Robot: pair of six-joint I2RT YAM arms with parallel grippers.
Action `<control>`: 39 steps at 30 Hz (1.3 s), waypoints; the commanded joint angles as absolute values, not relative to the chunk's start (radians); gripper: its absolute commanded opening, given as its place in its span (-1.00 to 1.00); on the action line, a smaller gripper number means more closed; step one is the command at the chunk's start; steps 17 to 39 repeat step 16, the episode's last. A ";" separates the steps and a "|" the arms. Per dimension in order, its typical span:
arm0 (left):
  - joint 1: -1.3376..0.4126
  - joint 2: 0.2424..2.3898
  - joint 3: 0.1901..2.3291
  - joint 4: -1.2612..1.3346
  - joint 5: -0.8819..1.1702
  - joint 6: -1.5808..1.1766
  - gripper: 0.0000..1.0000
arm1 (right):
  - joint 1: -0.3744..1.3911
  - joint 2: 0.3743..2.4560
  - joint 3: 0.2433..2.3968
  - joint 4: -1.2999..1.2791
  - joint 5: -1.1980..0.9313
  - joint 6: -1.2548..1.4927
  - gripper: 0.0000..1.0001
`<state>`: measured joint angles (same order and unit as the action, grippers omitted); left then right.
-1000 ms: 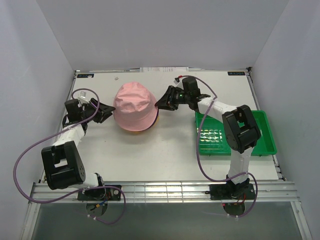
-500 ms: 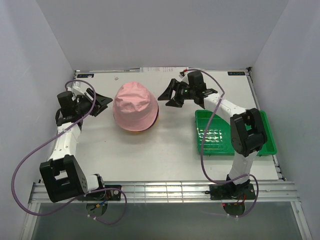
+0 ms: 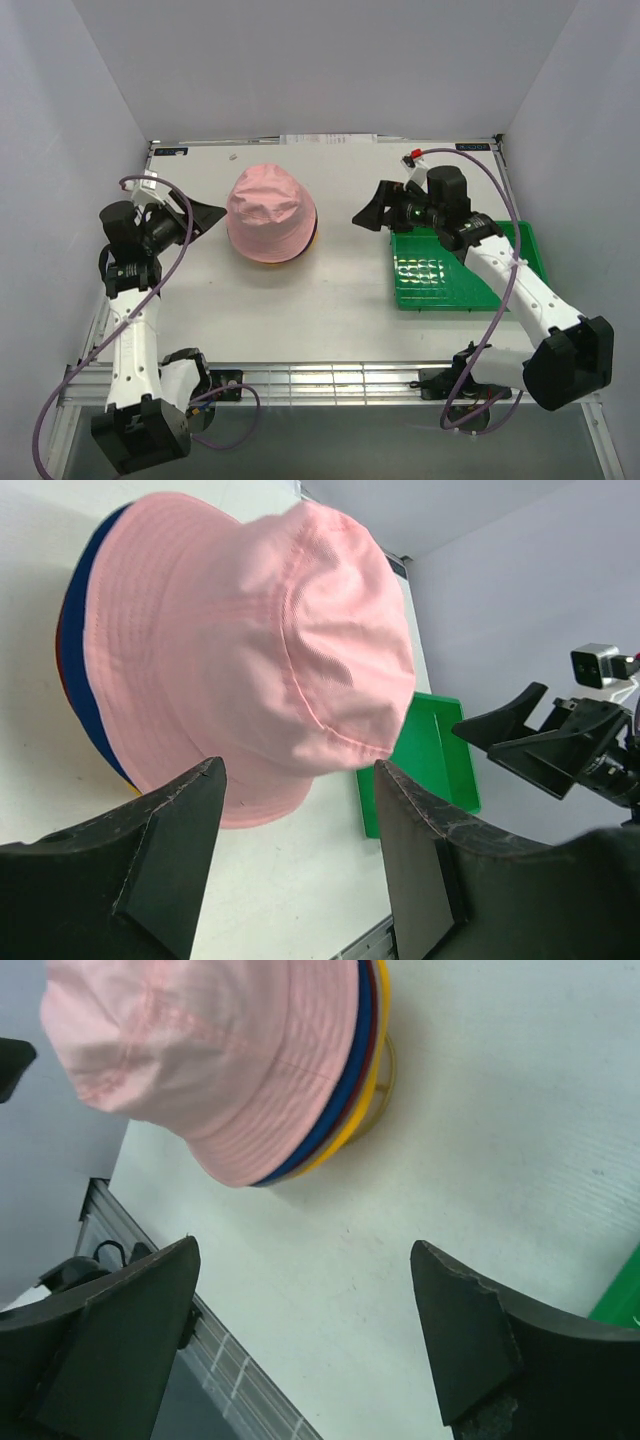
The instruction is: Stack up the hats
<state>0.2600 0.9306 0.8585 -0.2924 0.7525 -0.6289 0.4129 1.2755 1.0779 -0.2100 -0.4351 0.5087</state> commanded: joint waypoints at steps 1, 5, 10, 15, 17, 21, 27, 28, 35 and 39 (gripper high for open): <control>0.262 0.852 0.821 -0.351 0.798 -0.615 0.41 | 0.413 1.185 0.997 -0.288 -0.336 0.407 0.79; 0.241 0.795 0.808 -0.409 0.793 -0.600 0.41 | 0.413 1.092 0.971 -0.345 -0.275 0.376 0.79; 0.222 0.726 0.761 -0.429 0.799 -0.623 0.41 | 0.413 1.028 0.968 -0.391 -0.203 0.362 0.79; 0.216 0.727 0.793 -0.439 0.805 -0.617 0.41 | 0.413 1.015 0.985 -0.390 -0.199 0.359 0.79; 0.212 0.729 0.804 -0.439 0.804 -0.615 0.41 | 0.413 1.014 0.988 -0.388 -0.192 0.359 0.79; 0.212 0.729 0.804 -0.439 0.804 -0.615 0.41 | 0.413 1.014 0.988 -0.388 -0.192 0.359 0.79; 0.212 0.729 0.804 -0.439 0.804 -0.615 0.41 | 0.413 1.014 0.988 -0.388 -0.192 0.359 0.79; 0.212 0.729 0.804 -0.439 0.804 -0.615 0.41 | 0.413 1.014 0.988 -0.388 -0.192 0.359 0.79; 0.212 0.729 0.804 -0.439 0.804 -0.615 0.41 | 0.413 1.014 0.988 -0.388 -0.192 0.359 0.79; 0.212 0.729 0.804 -0.439 0.804 -0.615 0.41 | 0.413 1.014 0.988 -0.388 -0.192 0.359 0.79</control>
